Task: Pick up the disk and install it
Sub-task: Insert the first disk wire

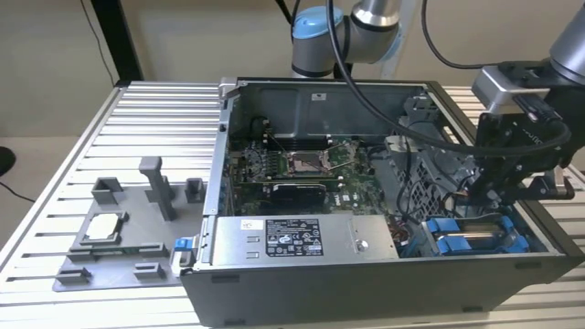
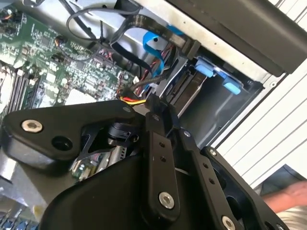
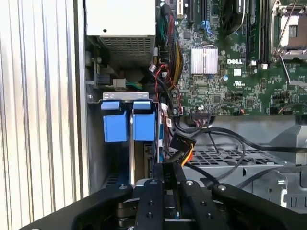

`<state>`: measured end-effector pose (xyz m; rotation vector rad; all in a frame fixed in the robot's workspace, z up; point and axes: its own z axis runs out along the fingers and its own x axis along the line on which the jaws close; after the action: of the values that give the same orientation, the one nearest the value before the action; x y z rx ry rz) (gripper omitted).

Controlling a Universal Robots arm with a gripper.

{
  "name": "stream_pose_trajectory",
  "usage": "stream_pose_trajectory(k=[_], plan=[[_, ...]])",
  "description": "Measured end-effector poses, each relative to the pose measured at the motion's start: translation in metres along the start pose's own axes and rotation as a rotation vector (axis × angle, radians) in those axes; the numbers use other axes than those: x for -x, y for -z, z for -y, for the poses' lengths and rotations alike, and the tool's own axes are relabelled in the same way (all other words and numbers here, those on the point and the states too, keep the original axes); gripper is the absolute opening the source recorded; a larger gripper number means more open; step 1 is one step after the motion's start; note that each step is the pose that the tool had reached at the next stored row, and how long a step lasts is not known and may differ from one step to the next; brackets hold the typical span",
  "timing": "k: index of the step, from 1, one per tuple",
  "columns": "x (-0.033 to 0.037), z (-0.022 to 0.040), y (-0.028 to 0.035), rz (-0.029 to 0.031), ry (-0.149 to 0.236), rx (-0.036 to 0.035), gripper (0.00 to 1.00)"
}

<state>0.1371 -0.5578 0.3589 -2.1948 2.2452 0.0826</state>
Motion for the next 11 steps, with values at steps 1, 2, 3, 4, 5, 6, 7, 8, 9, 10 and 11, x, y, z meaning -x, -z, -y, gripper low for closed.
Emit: stream_pose_trajectory(k=[1, 2, 3, 4, 5, 6, 7, 8, 9, 10, 11], plan=[[-0.001, 0.0015, -0.0004, 0.0001, 0.0, 0.0013, 0.0], [-0.0021, 0.0033, -0.0007, 0.0001, 0.0, 0.0021, 0.0], [-0.0033, 0.005, -0.0012, 0.0002, 0.0, 0.0028, 0.0], [-0.0047, 0.0063, -0.0015, 0.0002, 0.0, 0.0034, 0.0], [-0.0064, 0.0072, -0.0019, 0.0001, 0.0, 0.004, 0.0], [-0.0082, 0.0077, -0.0023, 0.0002, -0.001, 0.0045, 0.0], [-0.0096, 0.0084, -0.0029, 0.0001, -0.001, 0.0046, 0.0], [-0.0104, 0.0093, -0.0036, 0.0002, -0.001, 0.0046, 0.0], [-0.0105, 0.0101, -0.0045, 0.0005, -0.002, 0.0047, 0.0], [-0.0105, 0.0109, -0.0052, 0.0004, -0.002, 0.0047, 0.0], [-0.0106, 0.0119, -0.0058, 0.0002, -0.002, 0.0046, 0.0]])
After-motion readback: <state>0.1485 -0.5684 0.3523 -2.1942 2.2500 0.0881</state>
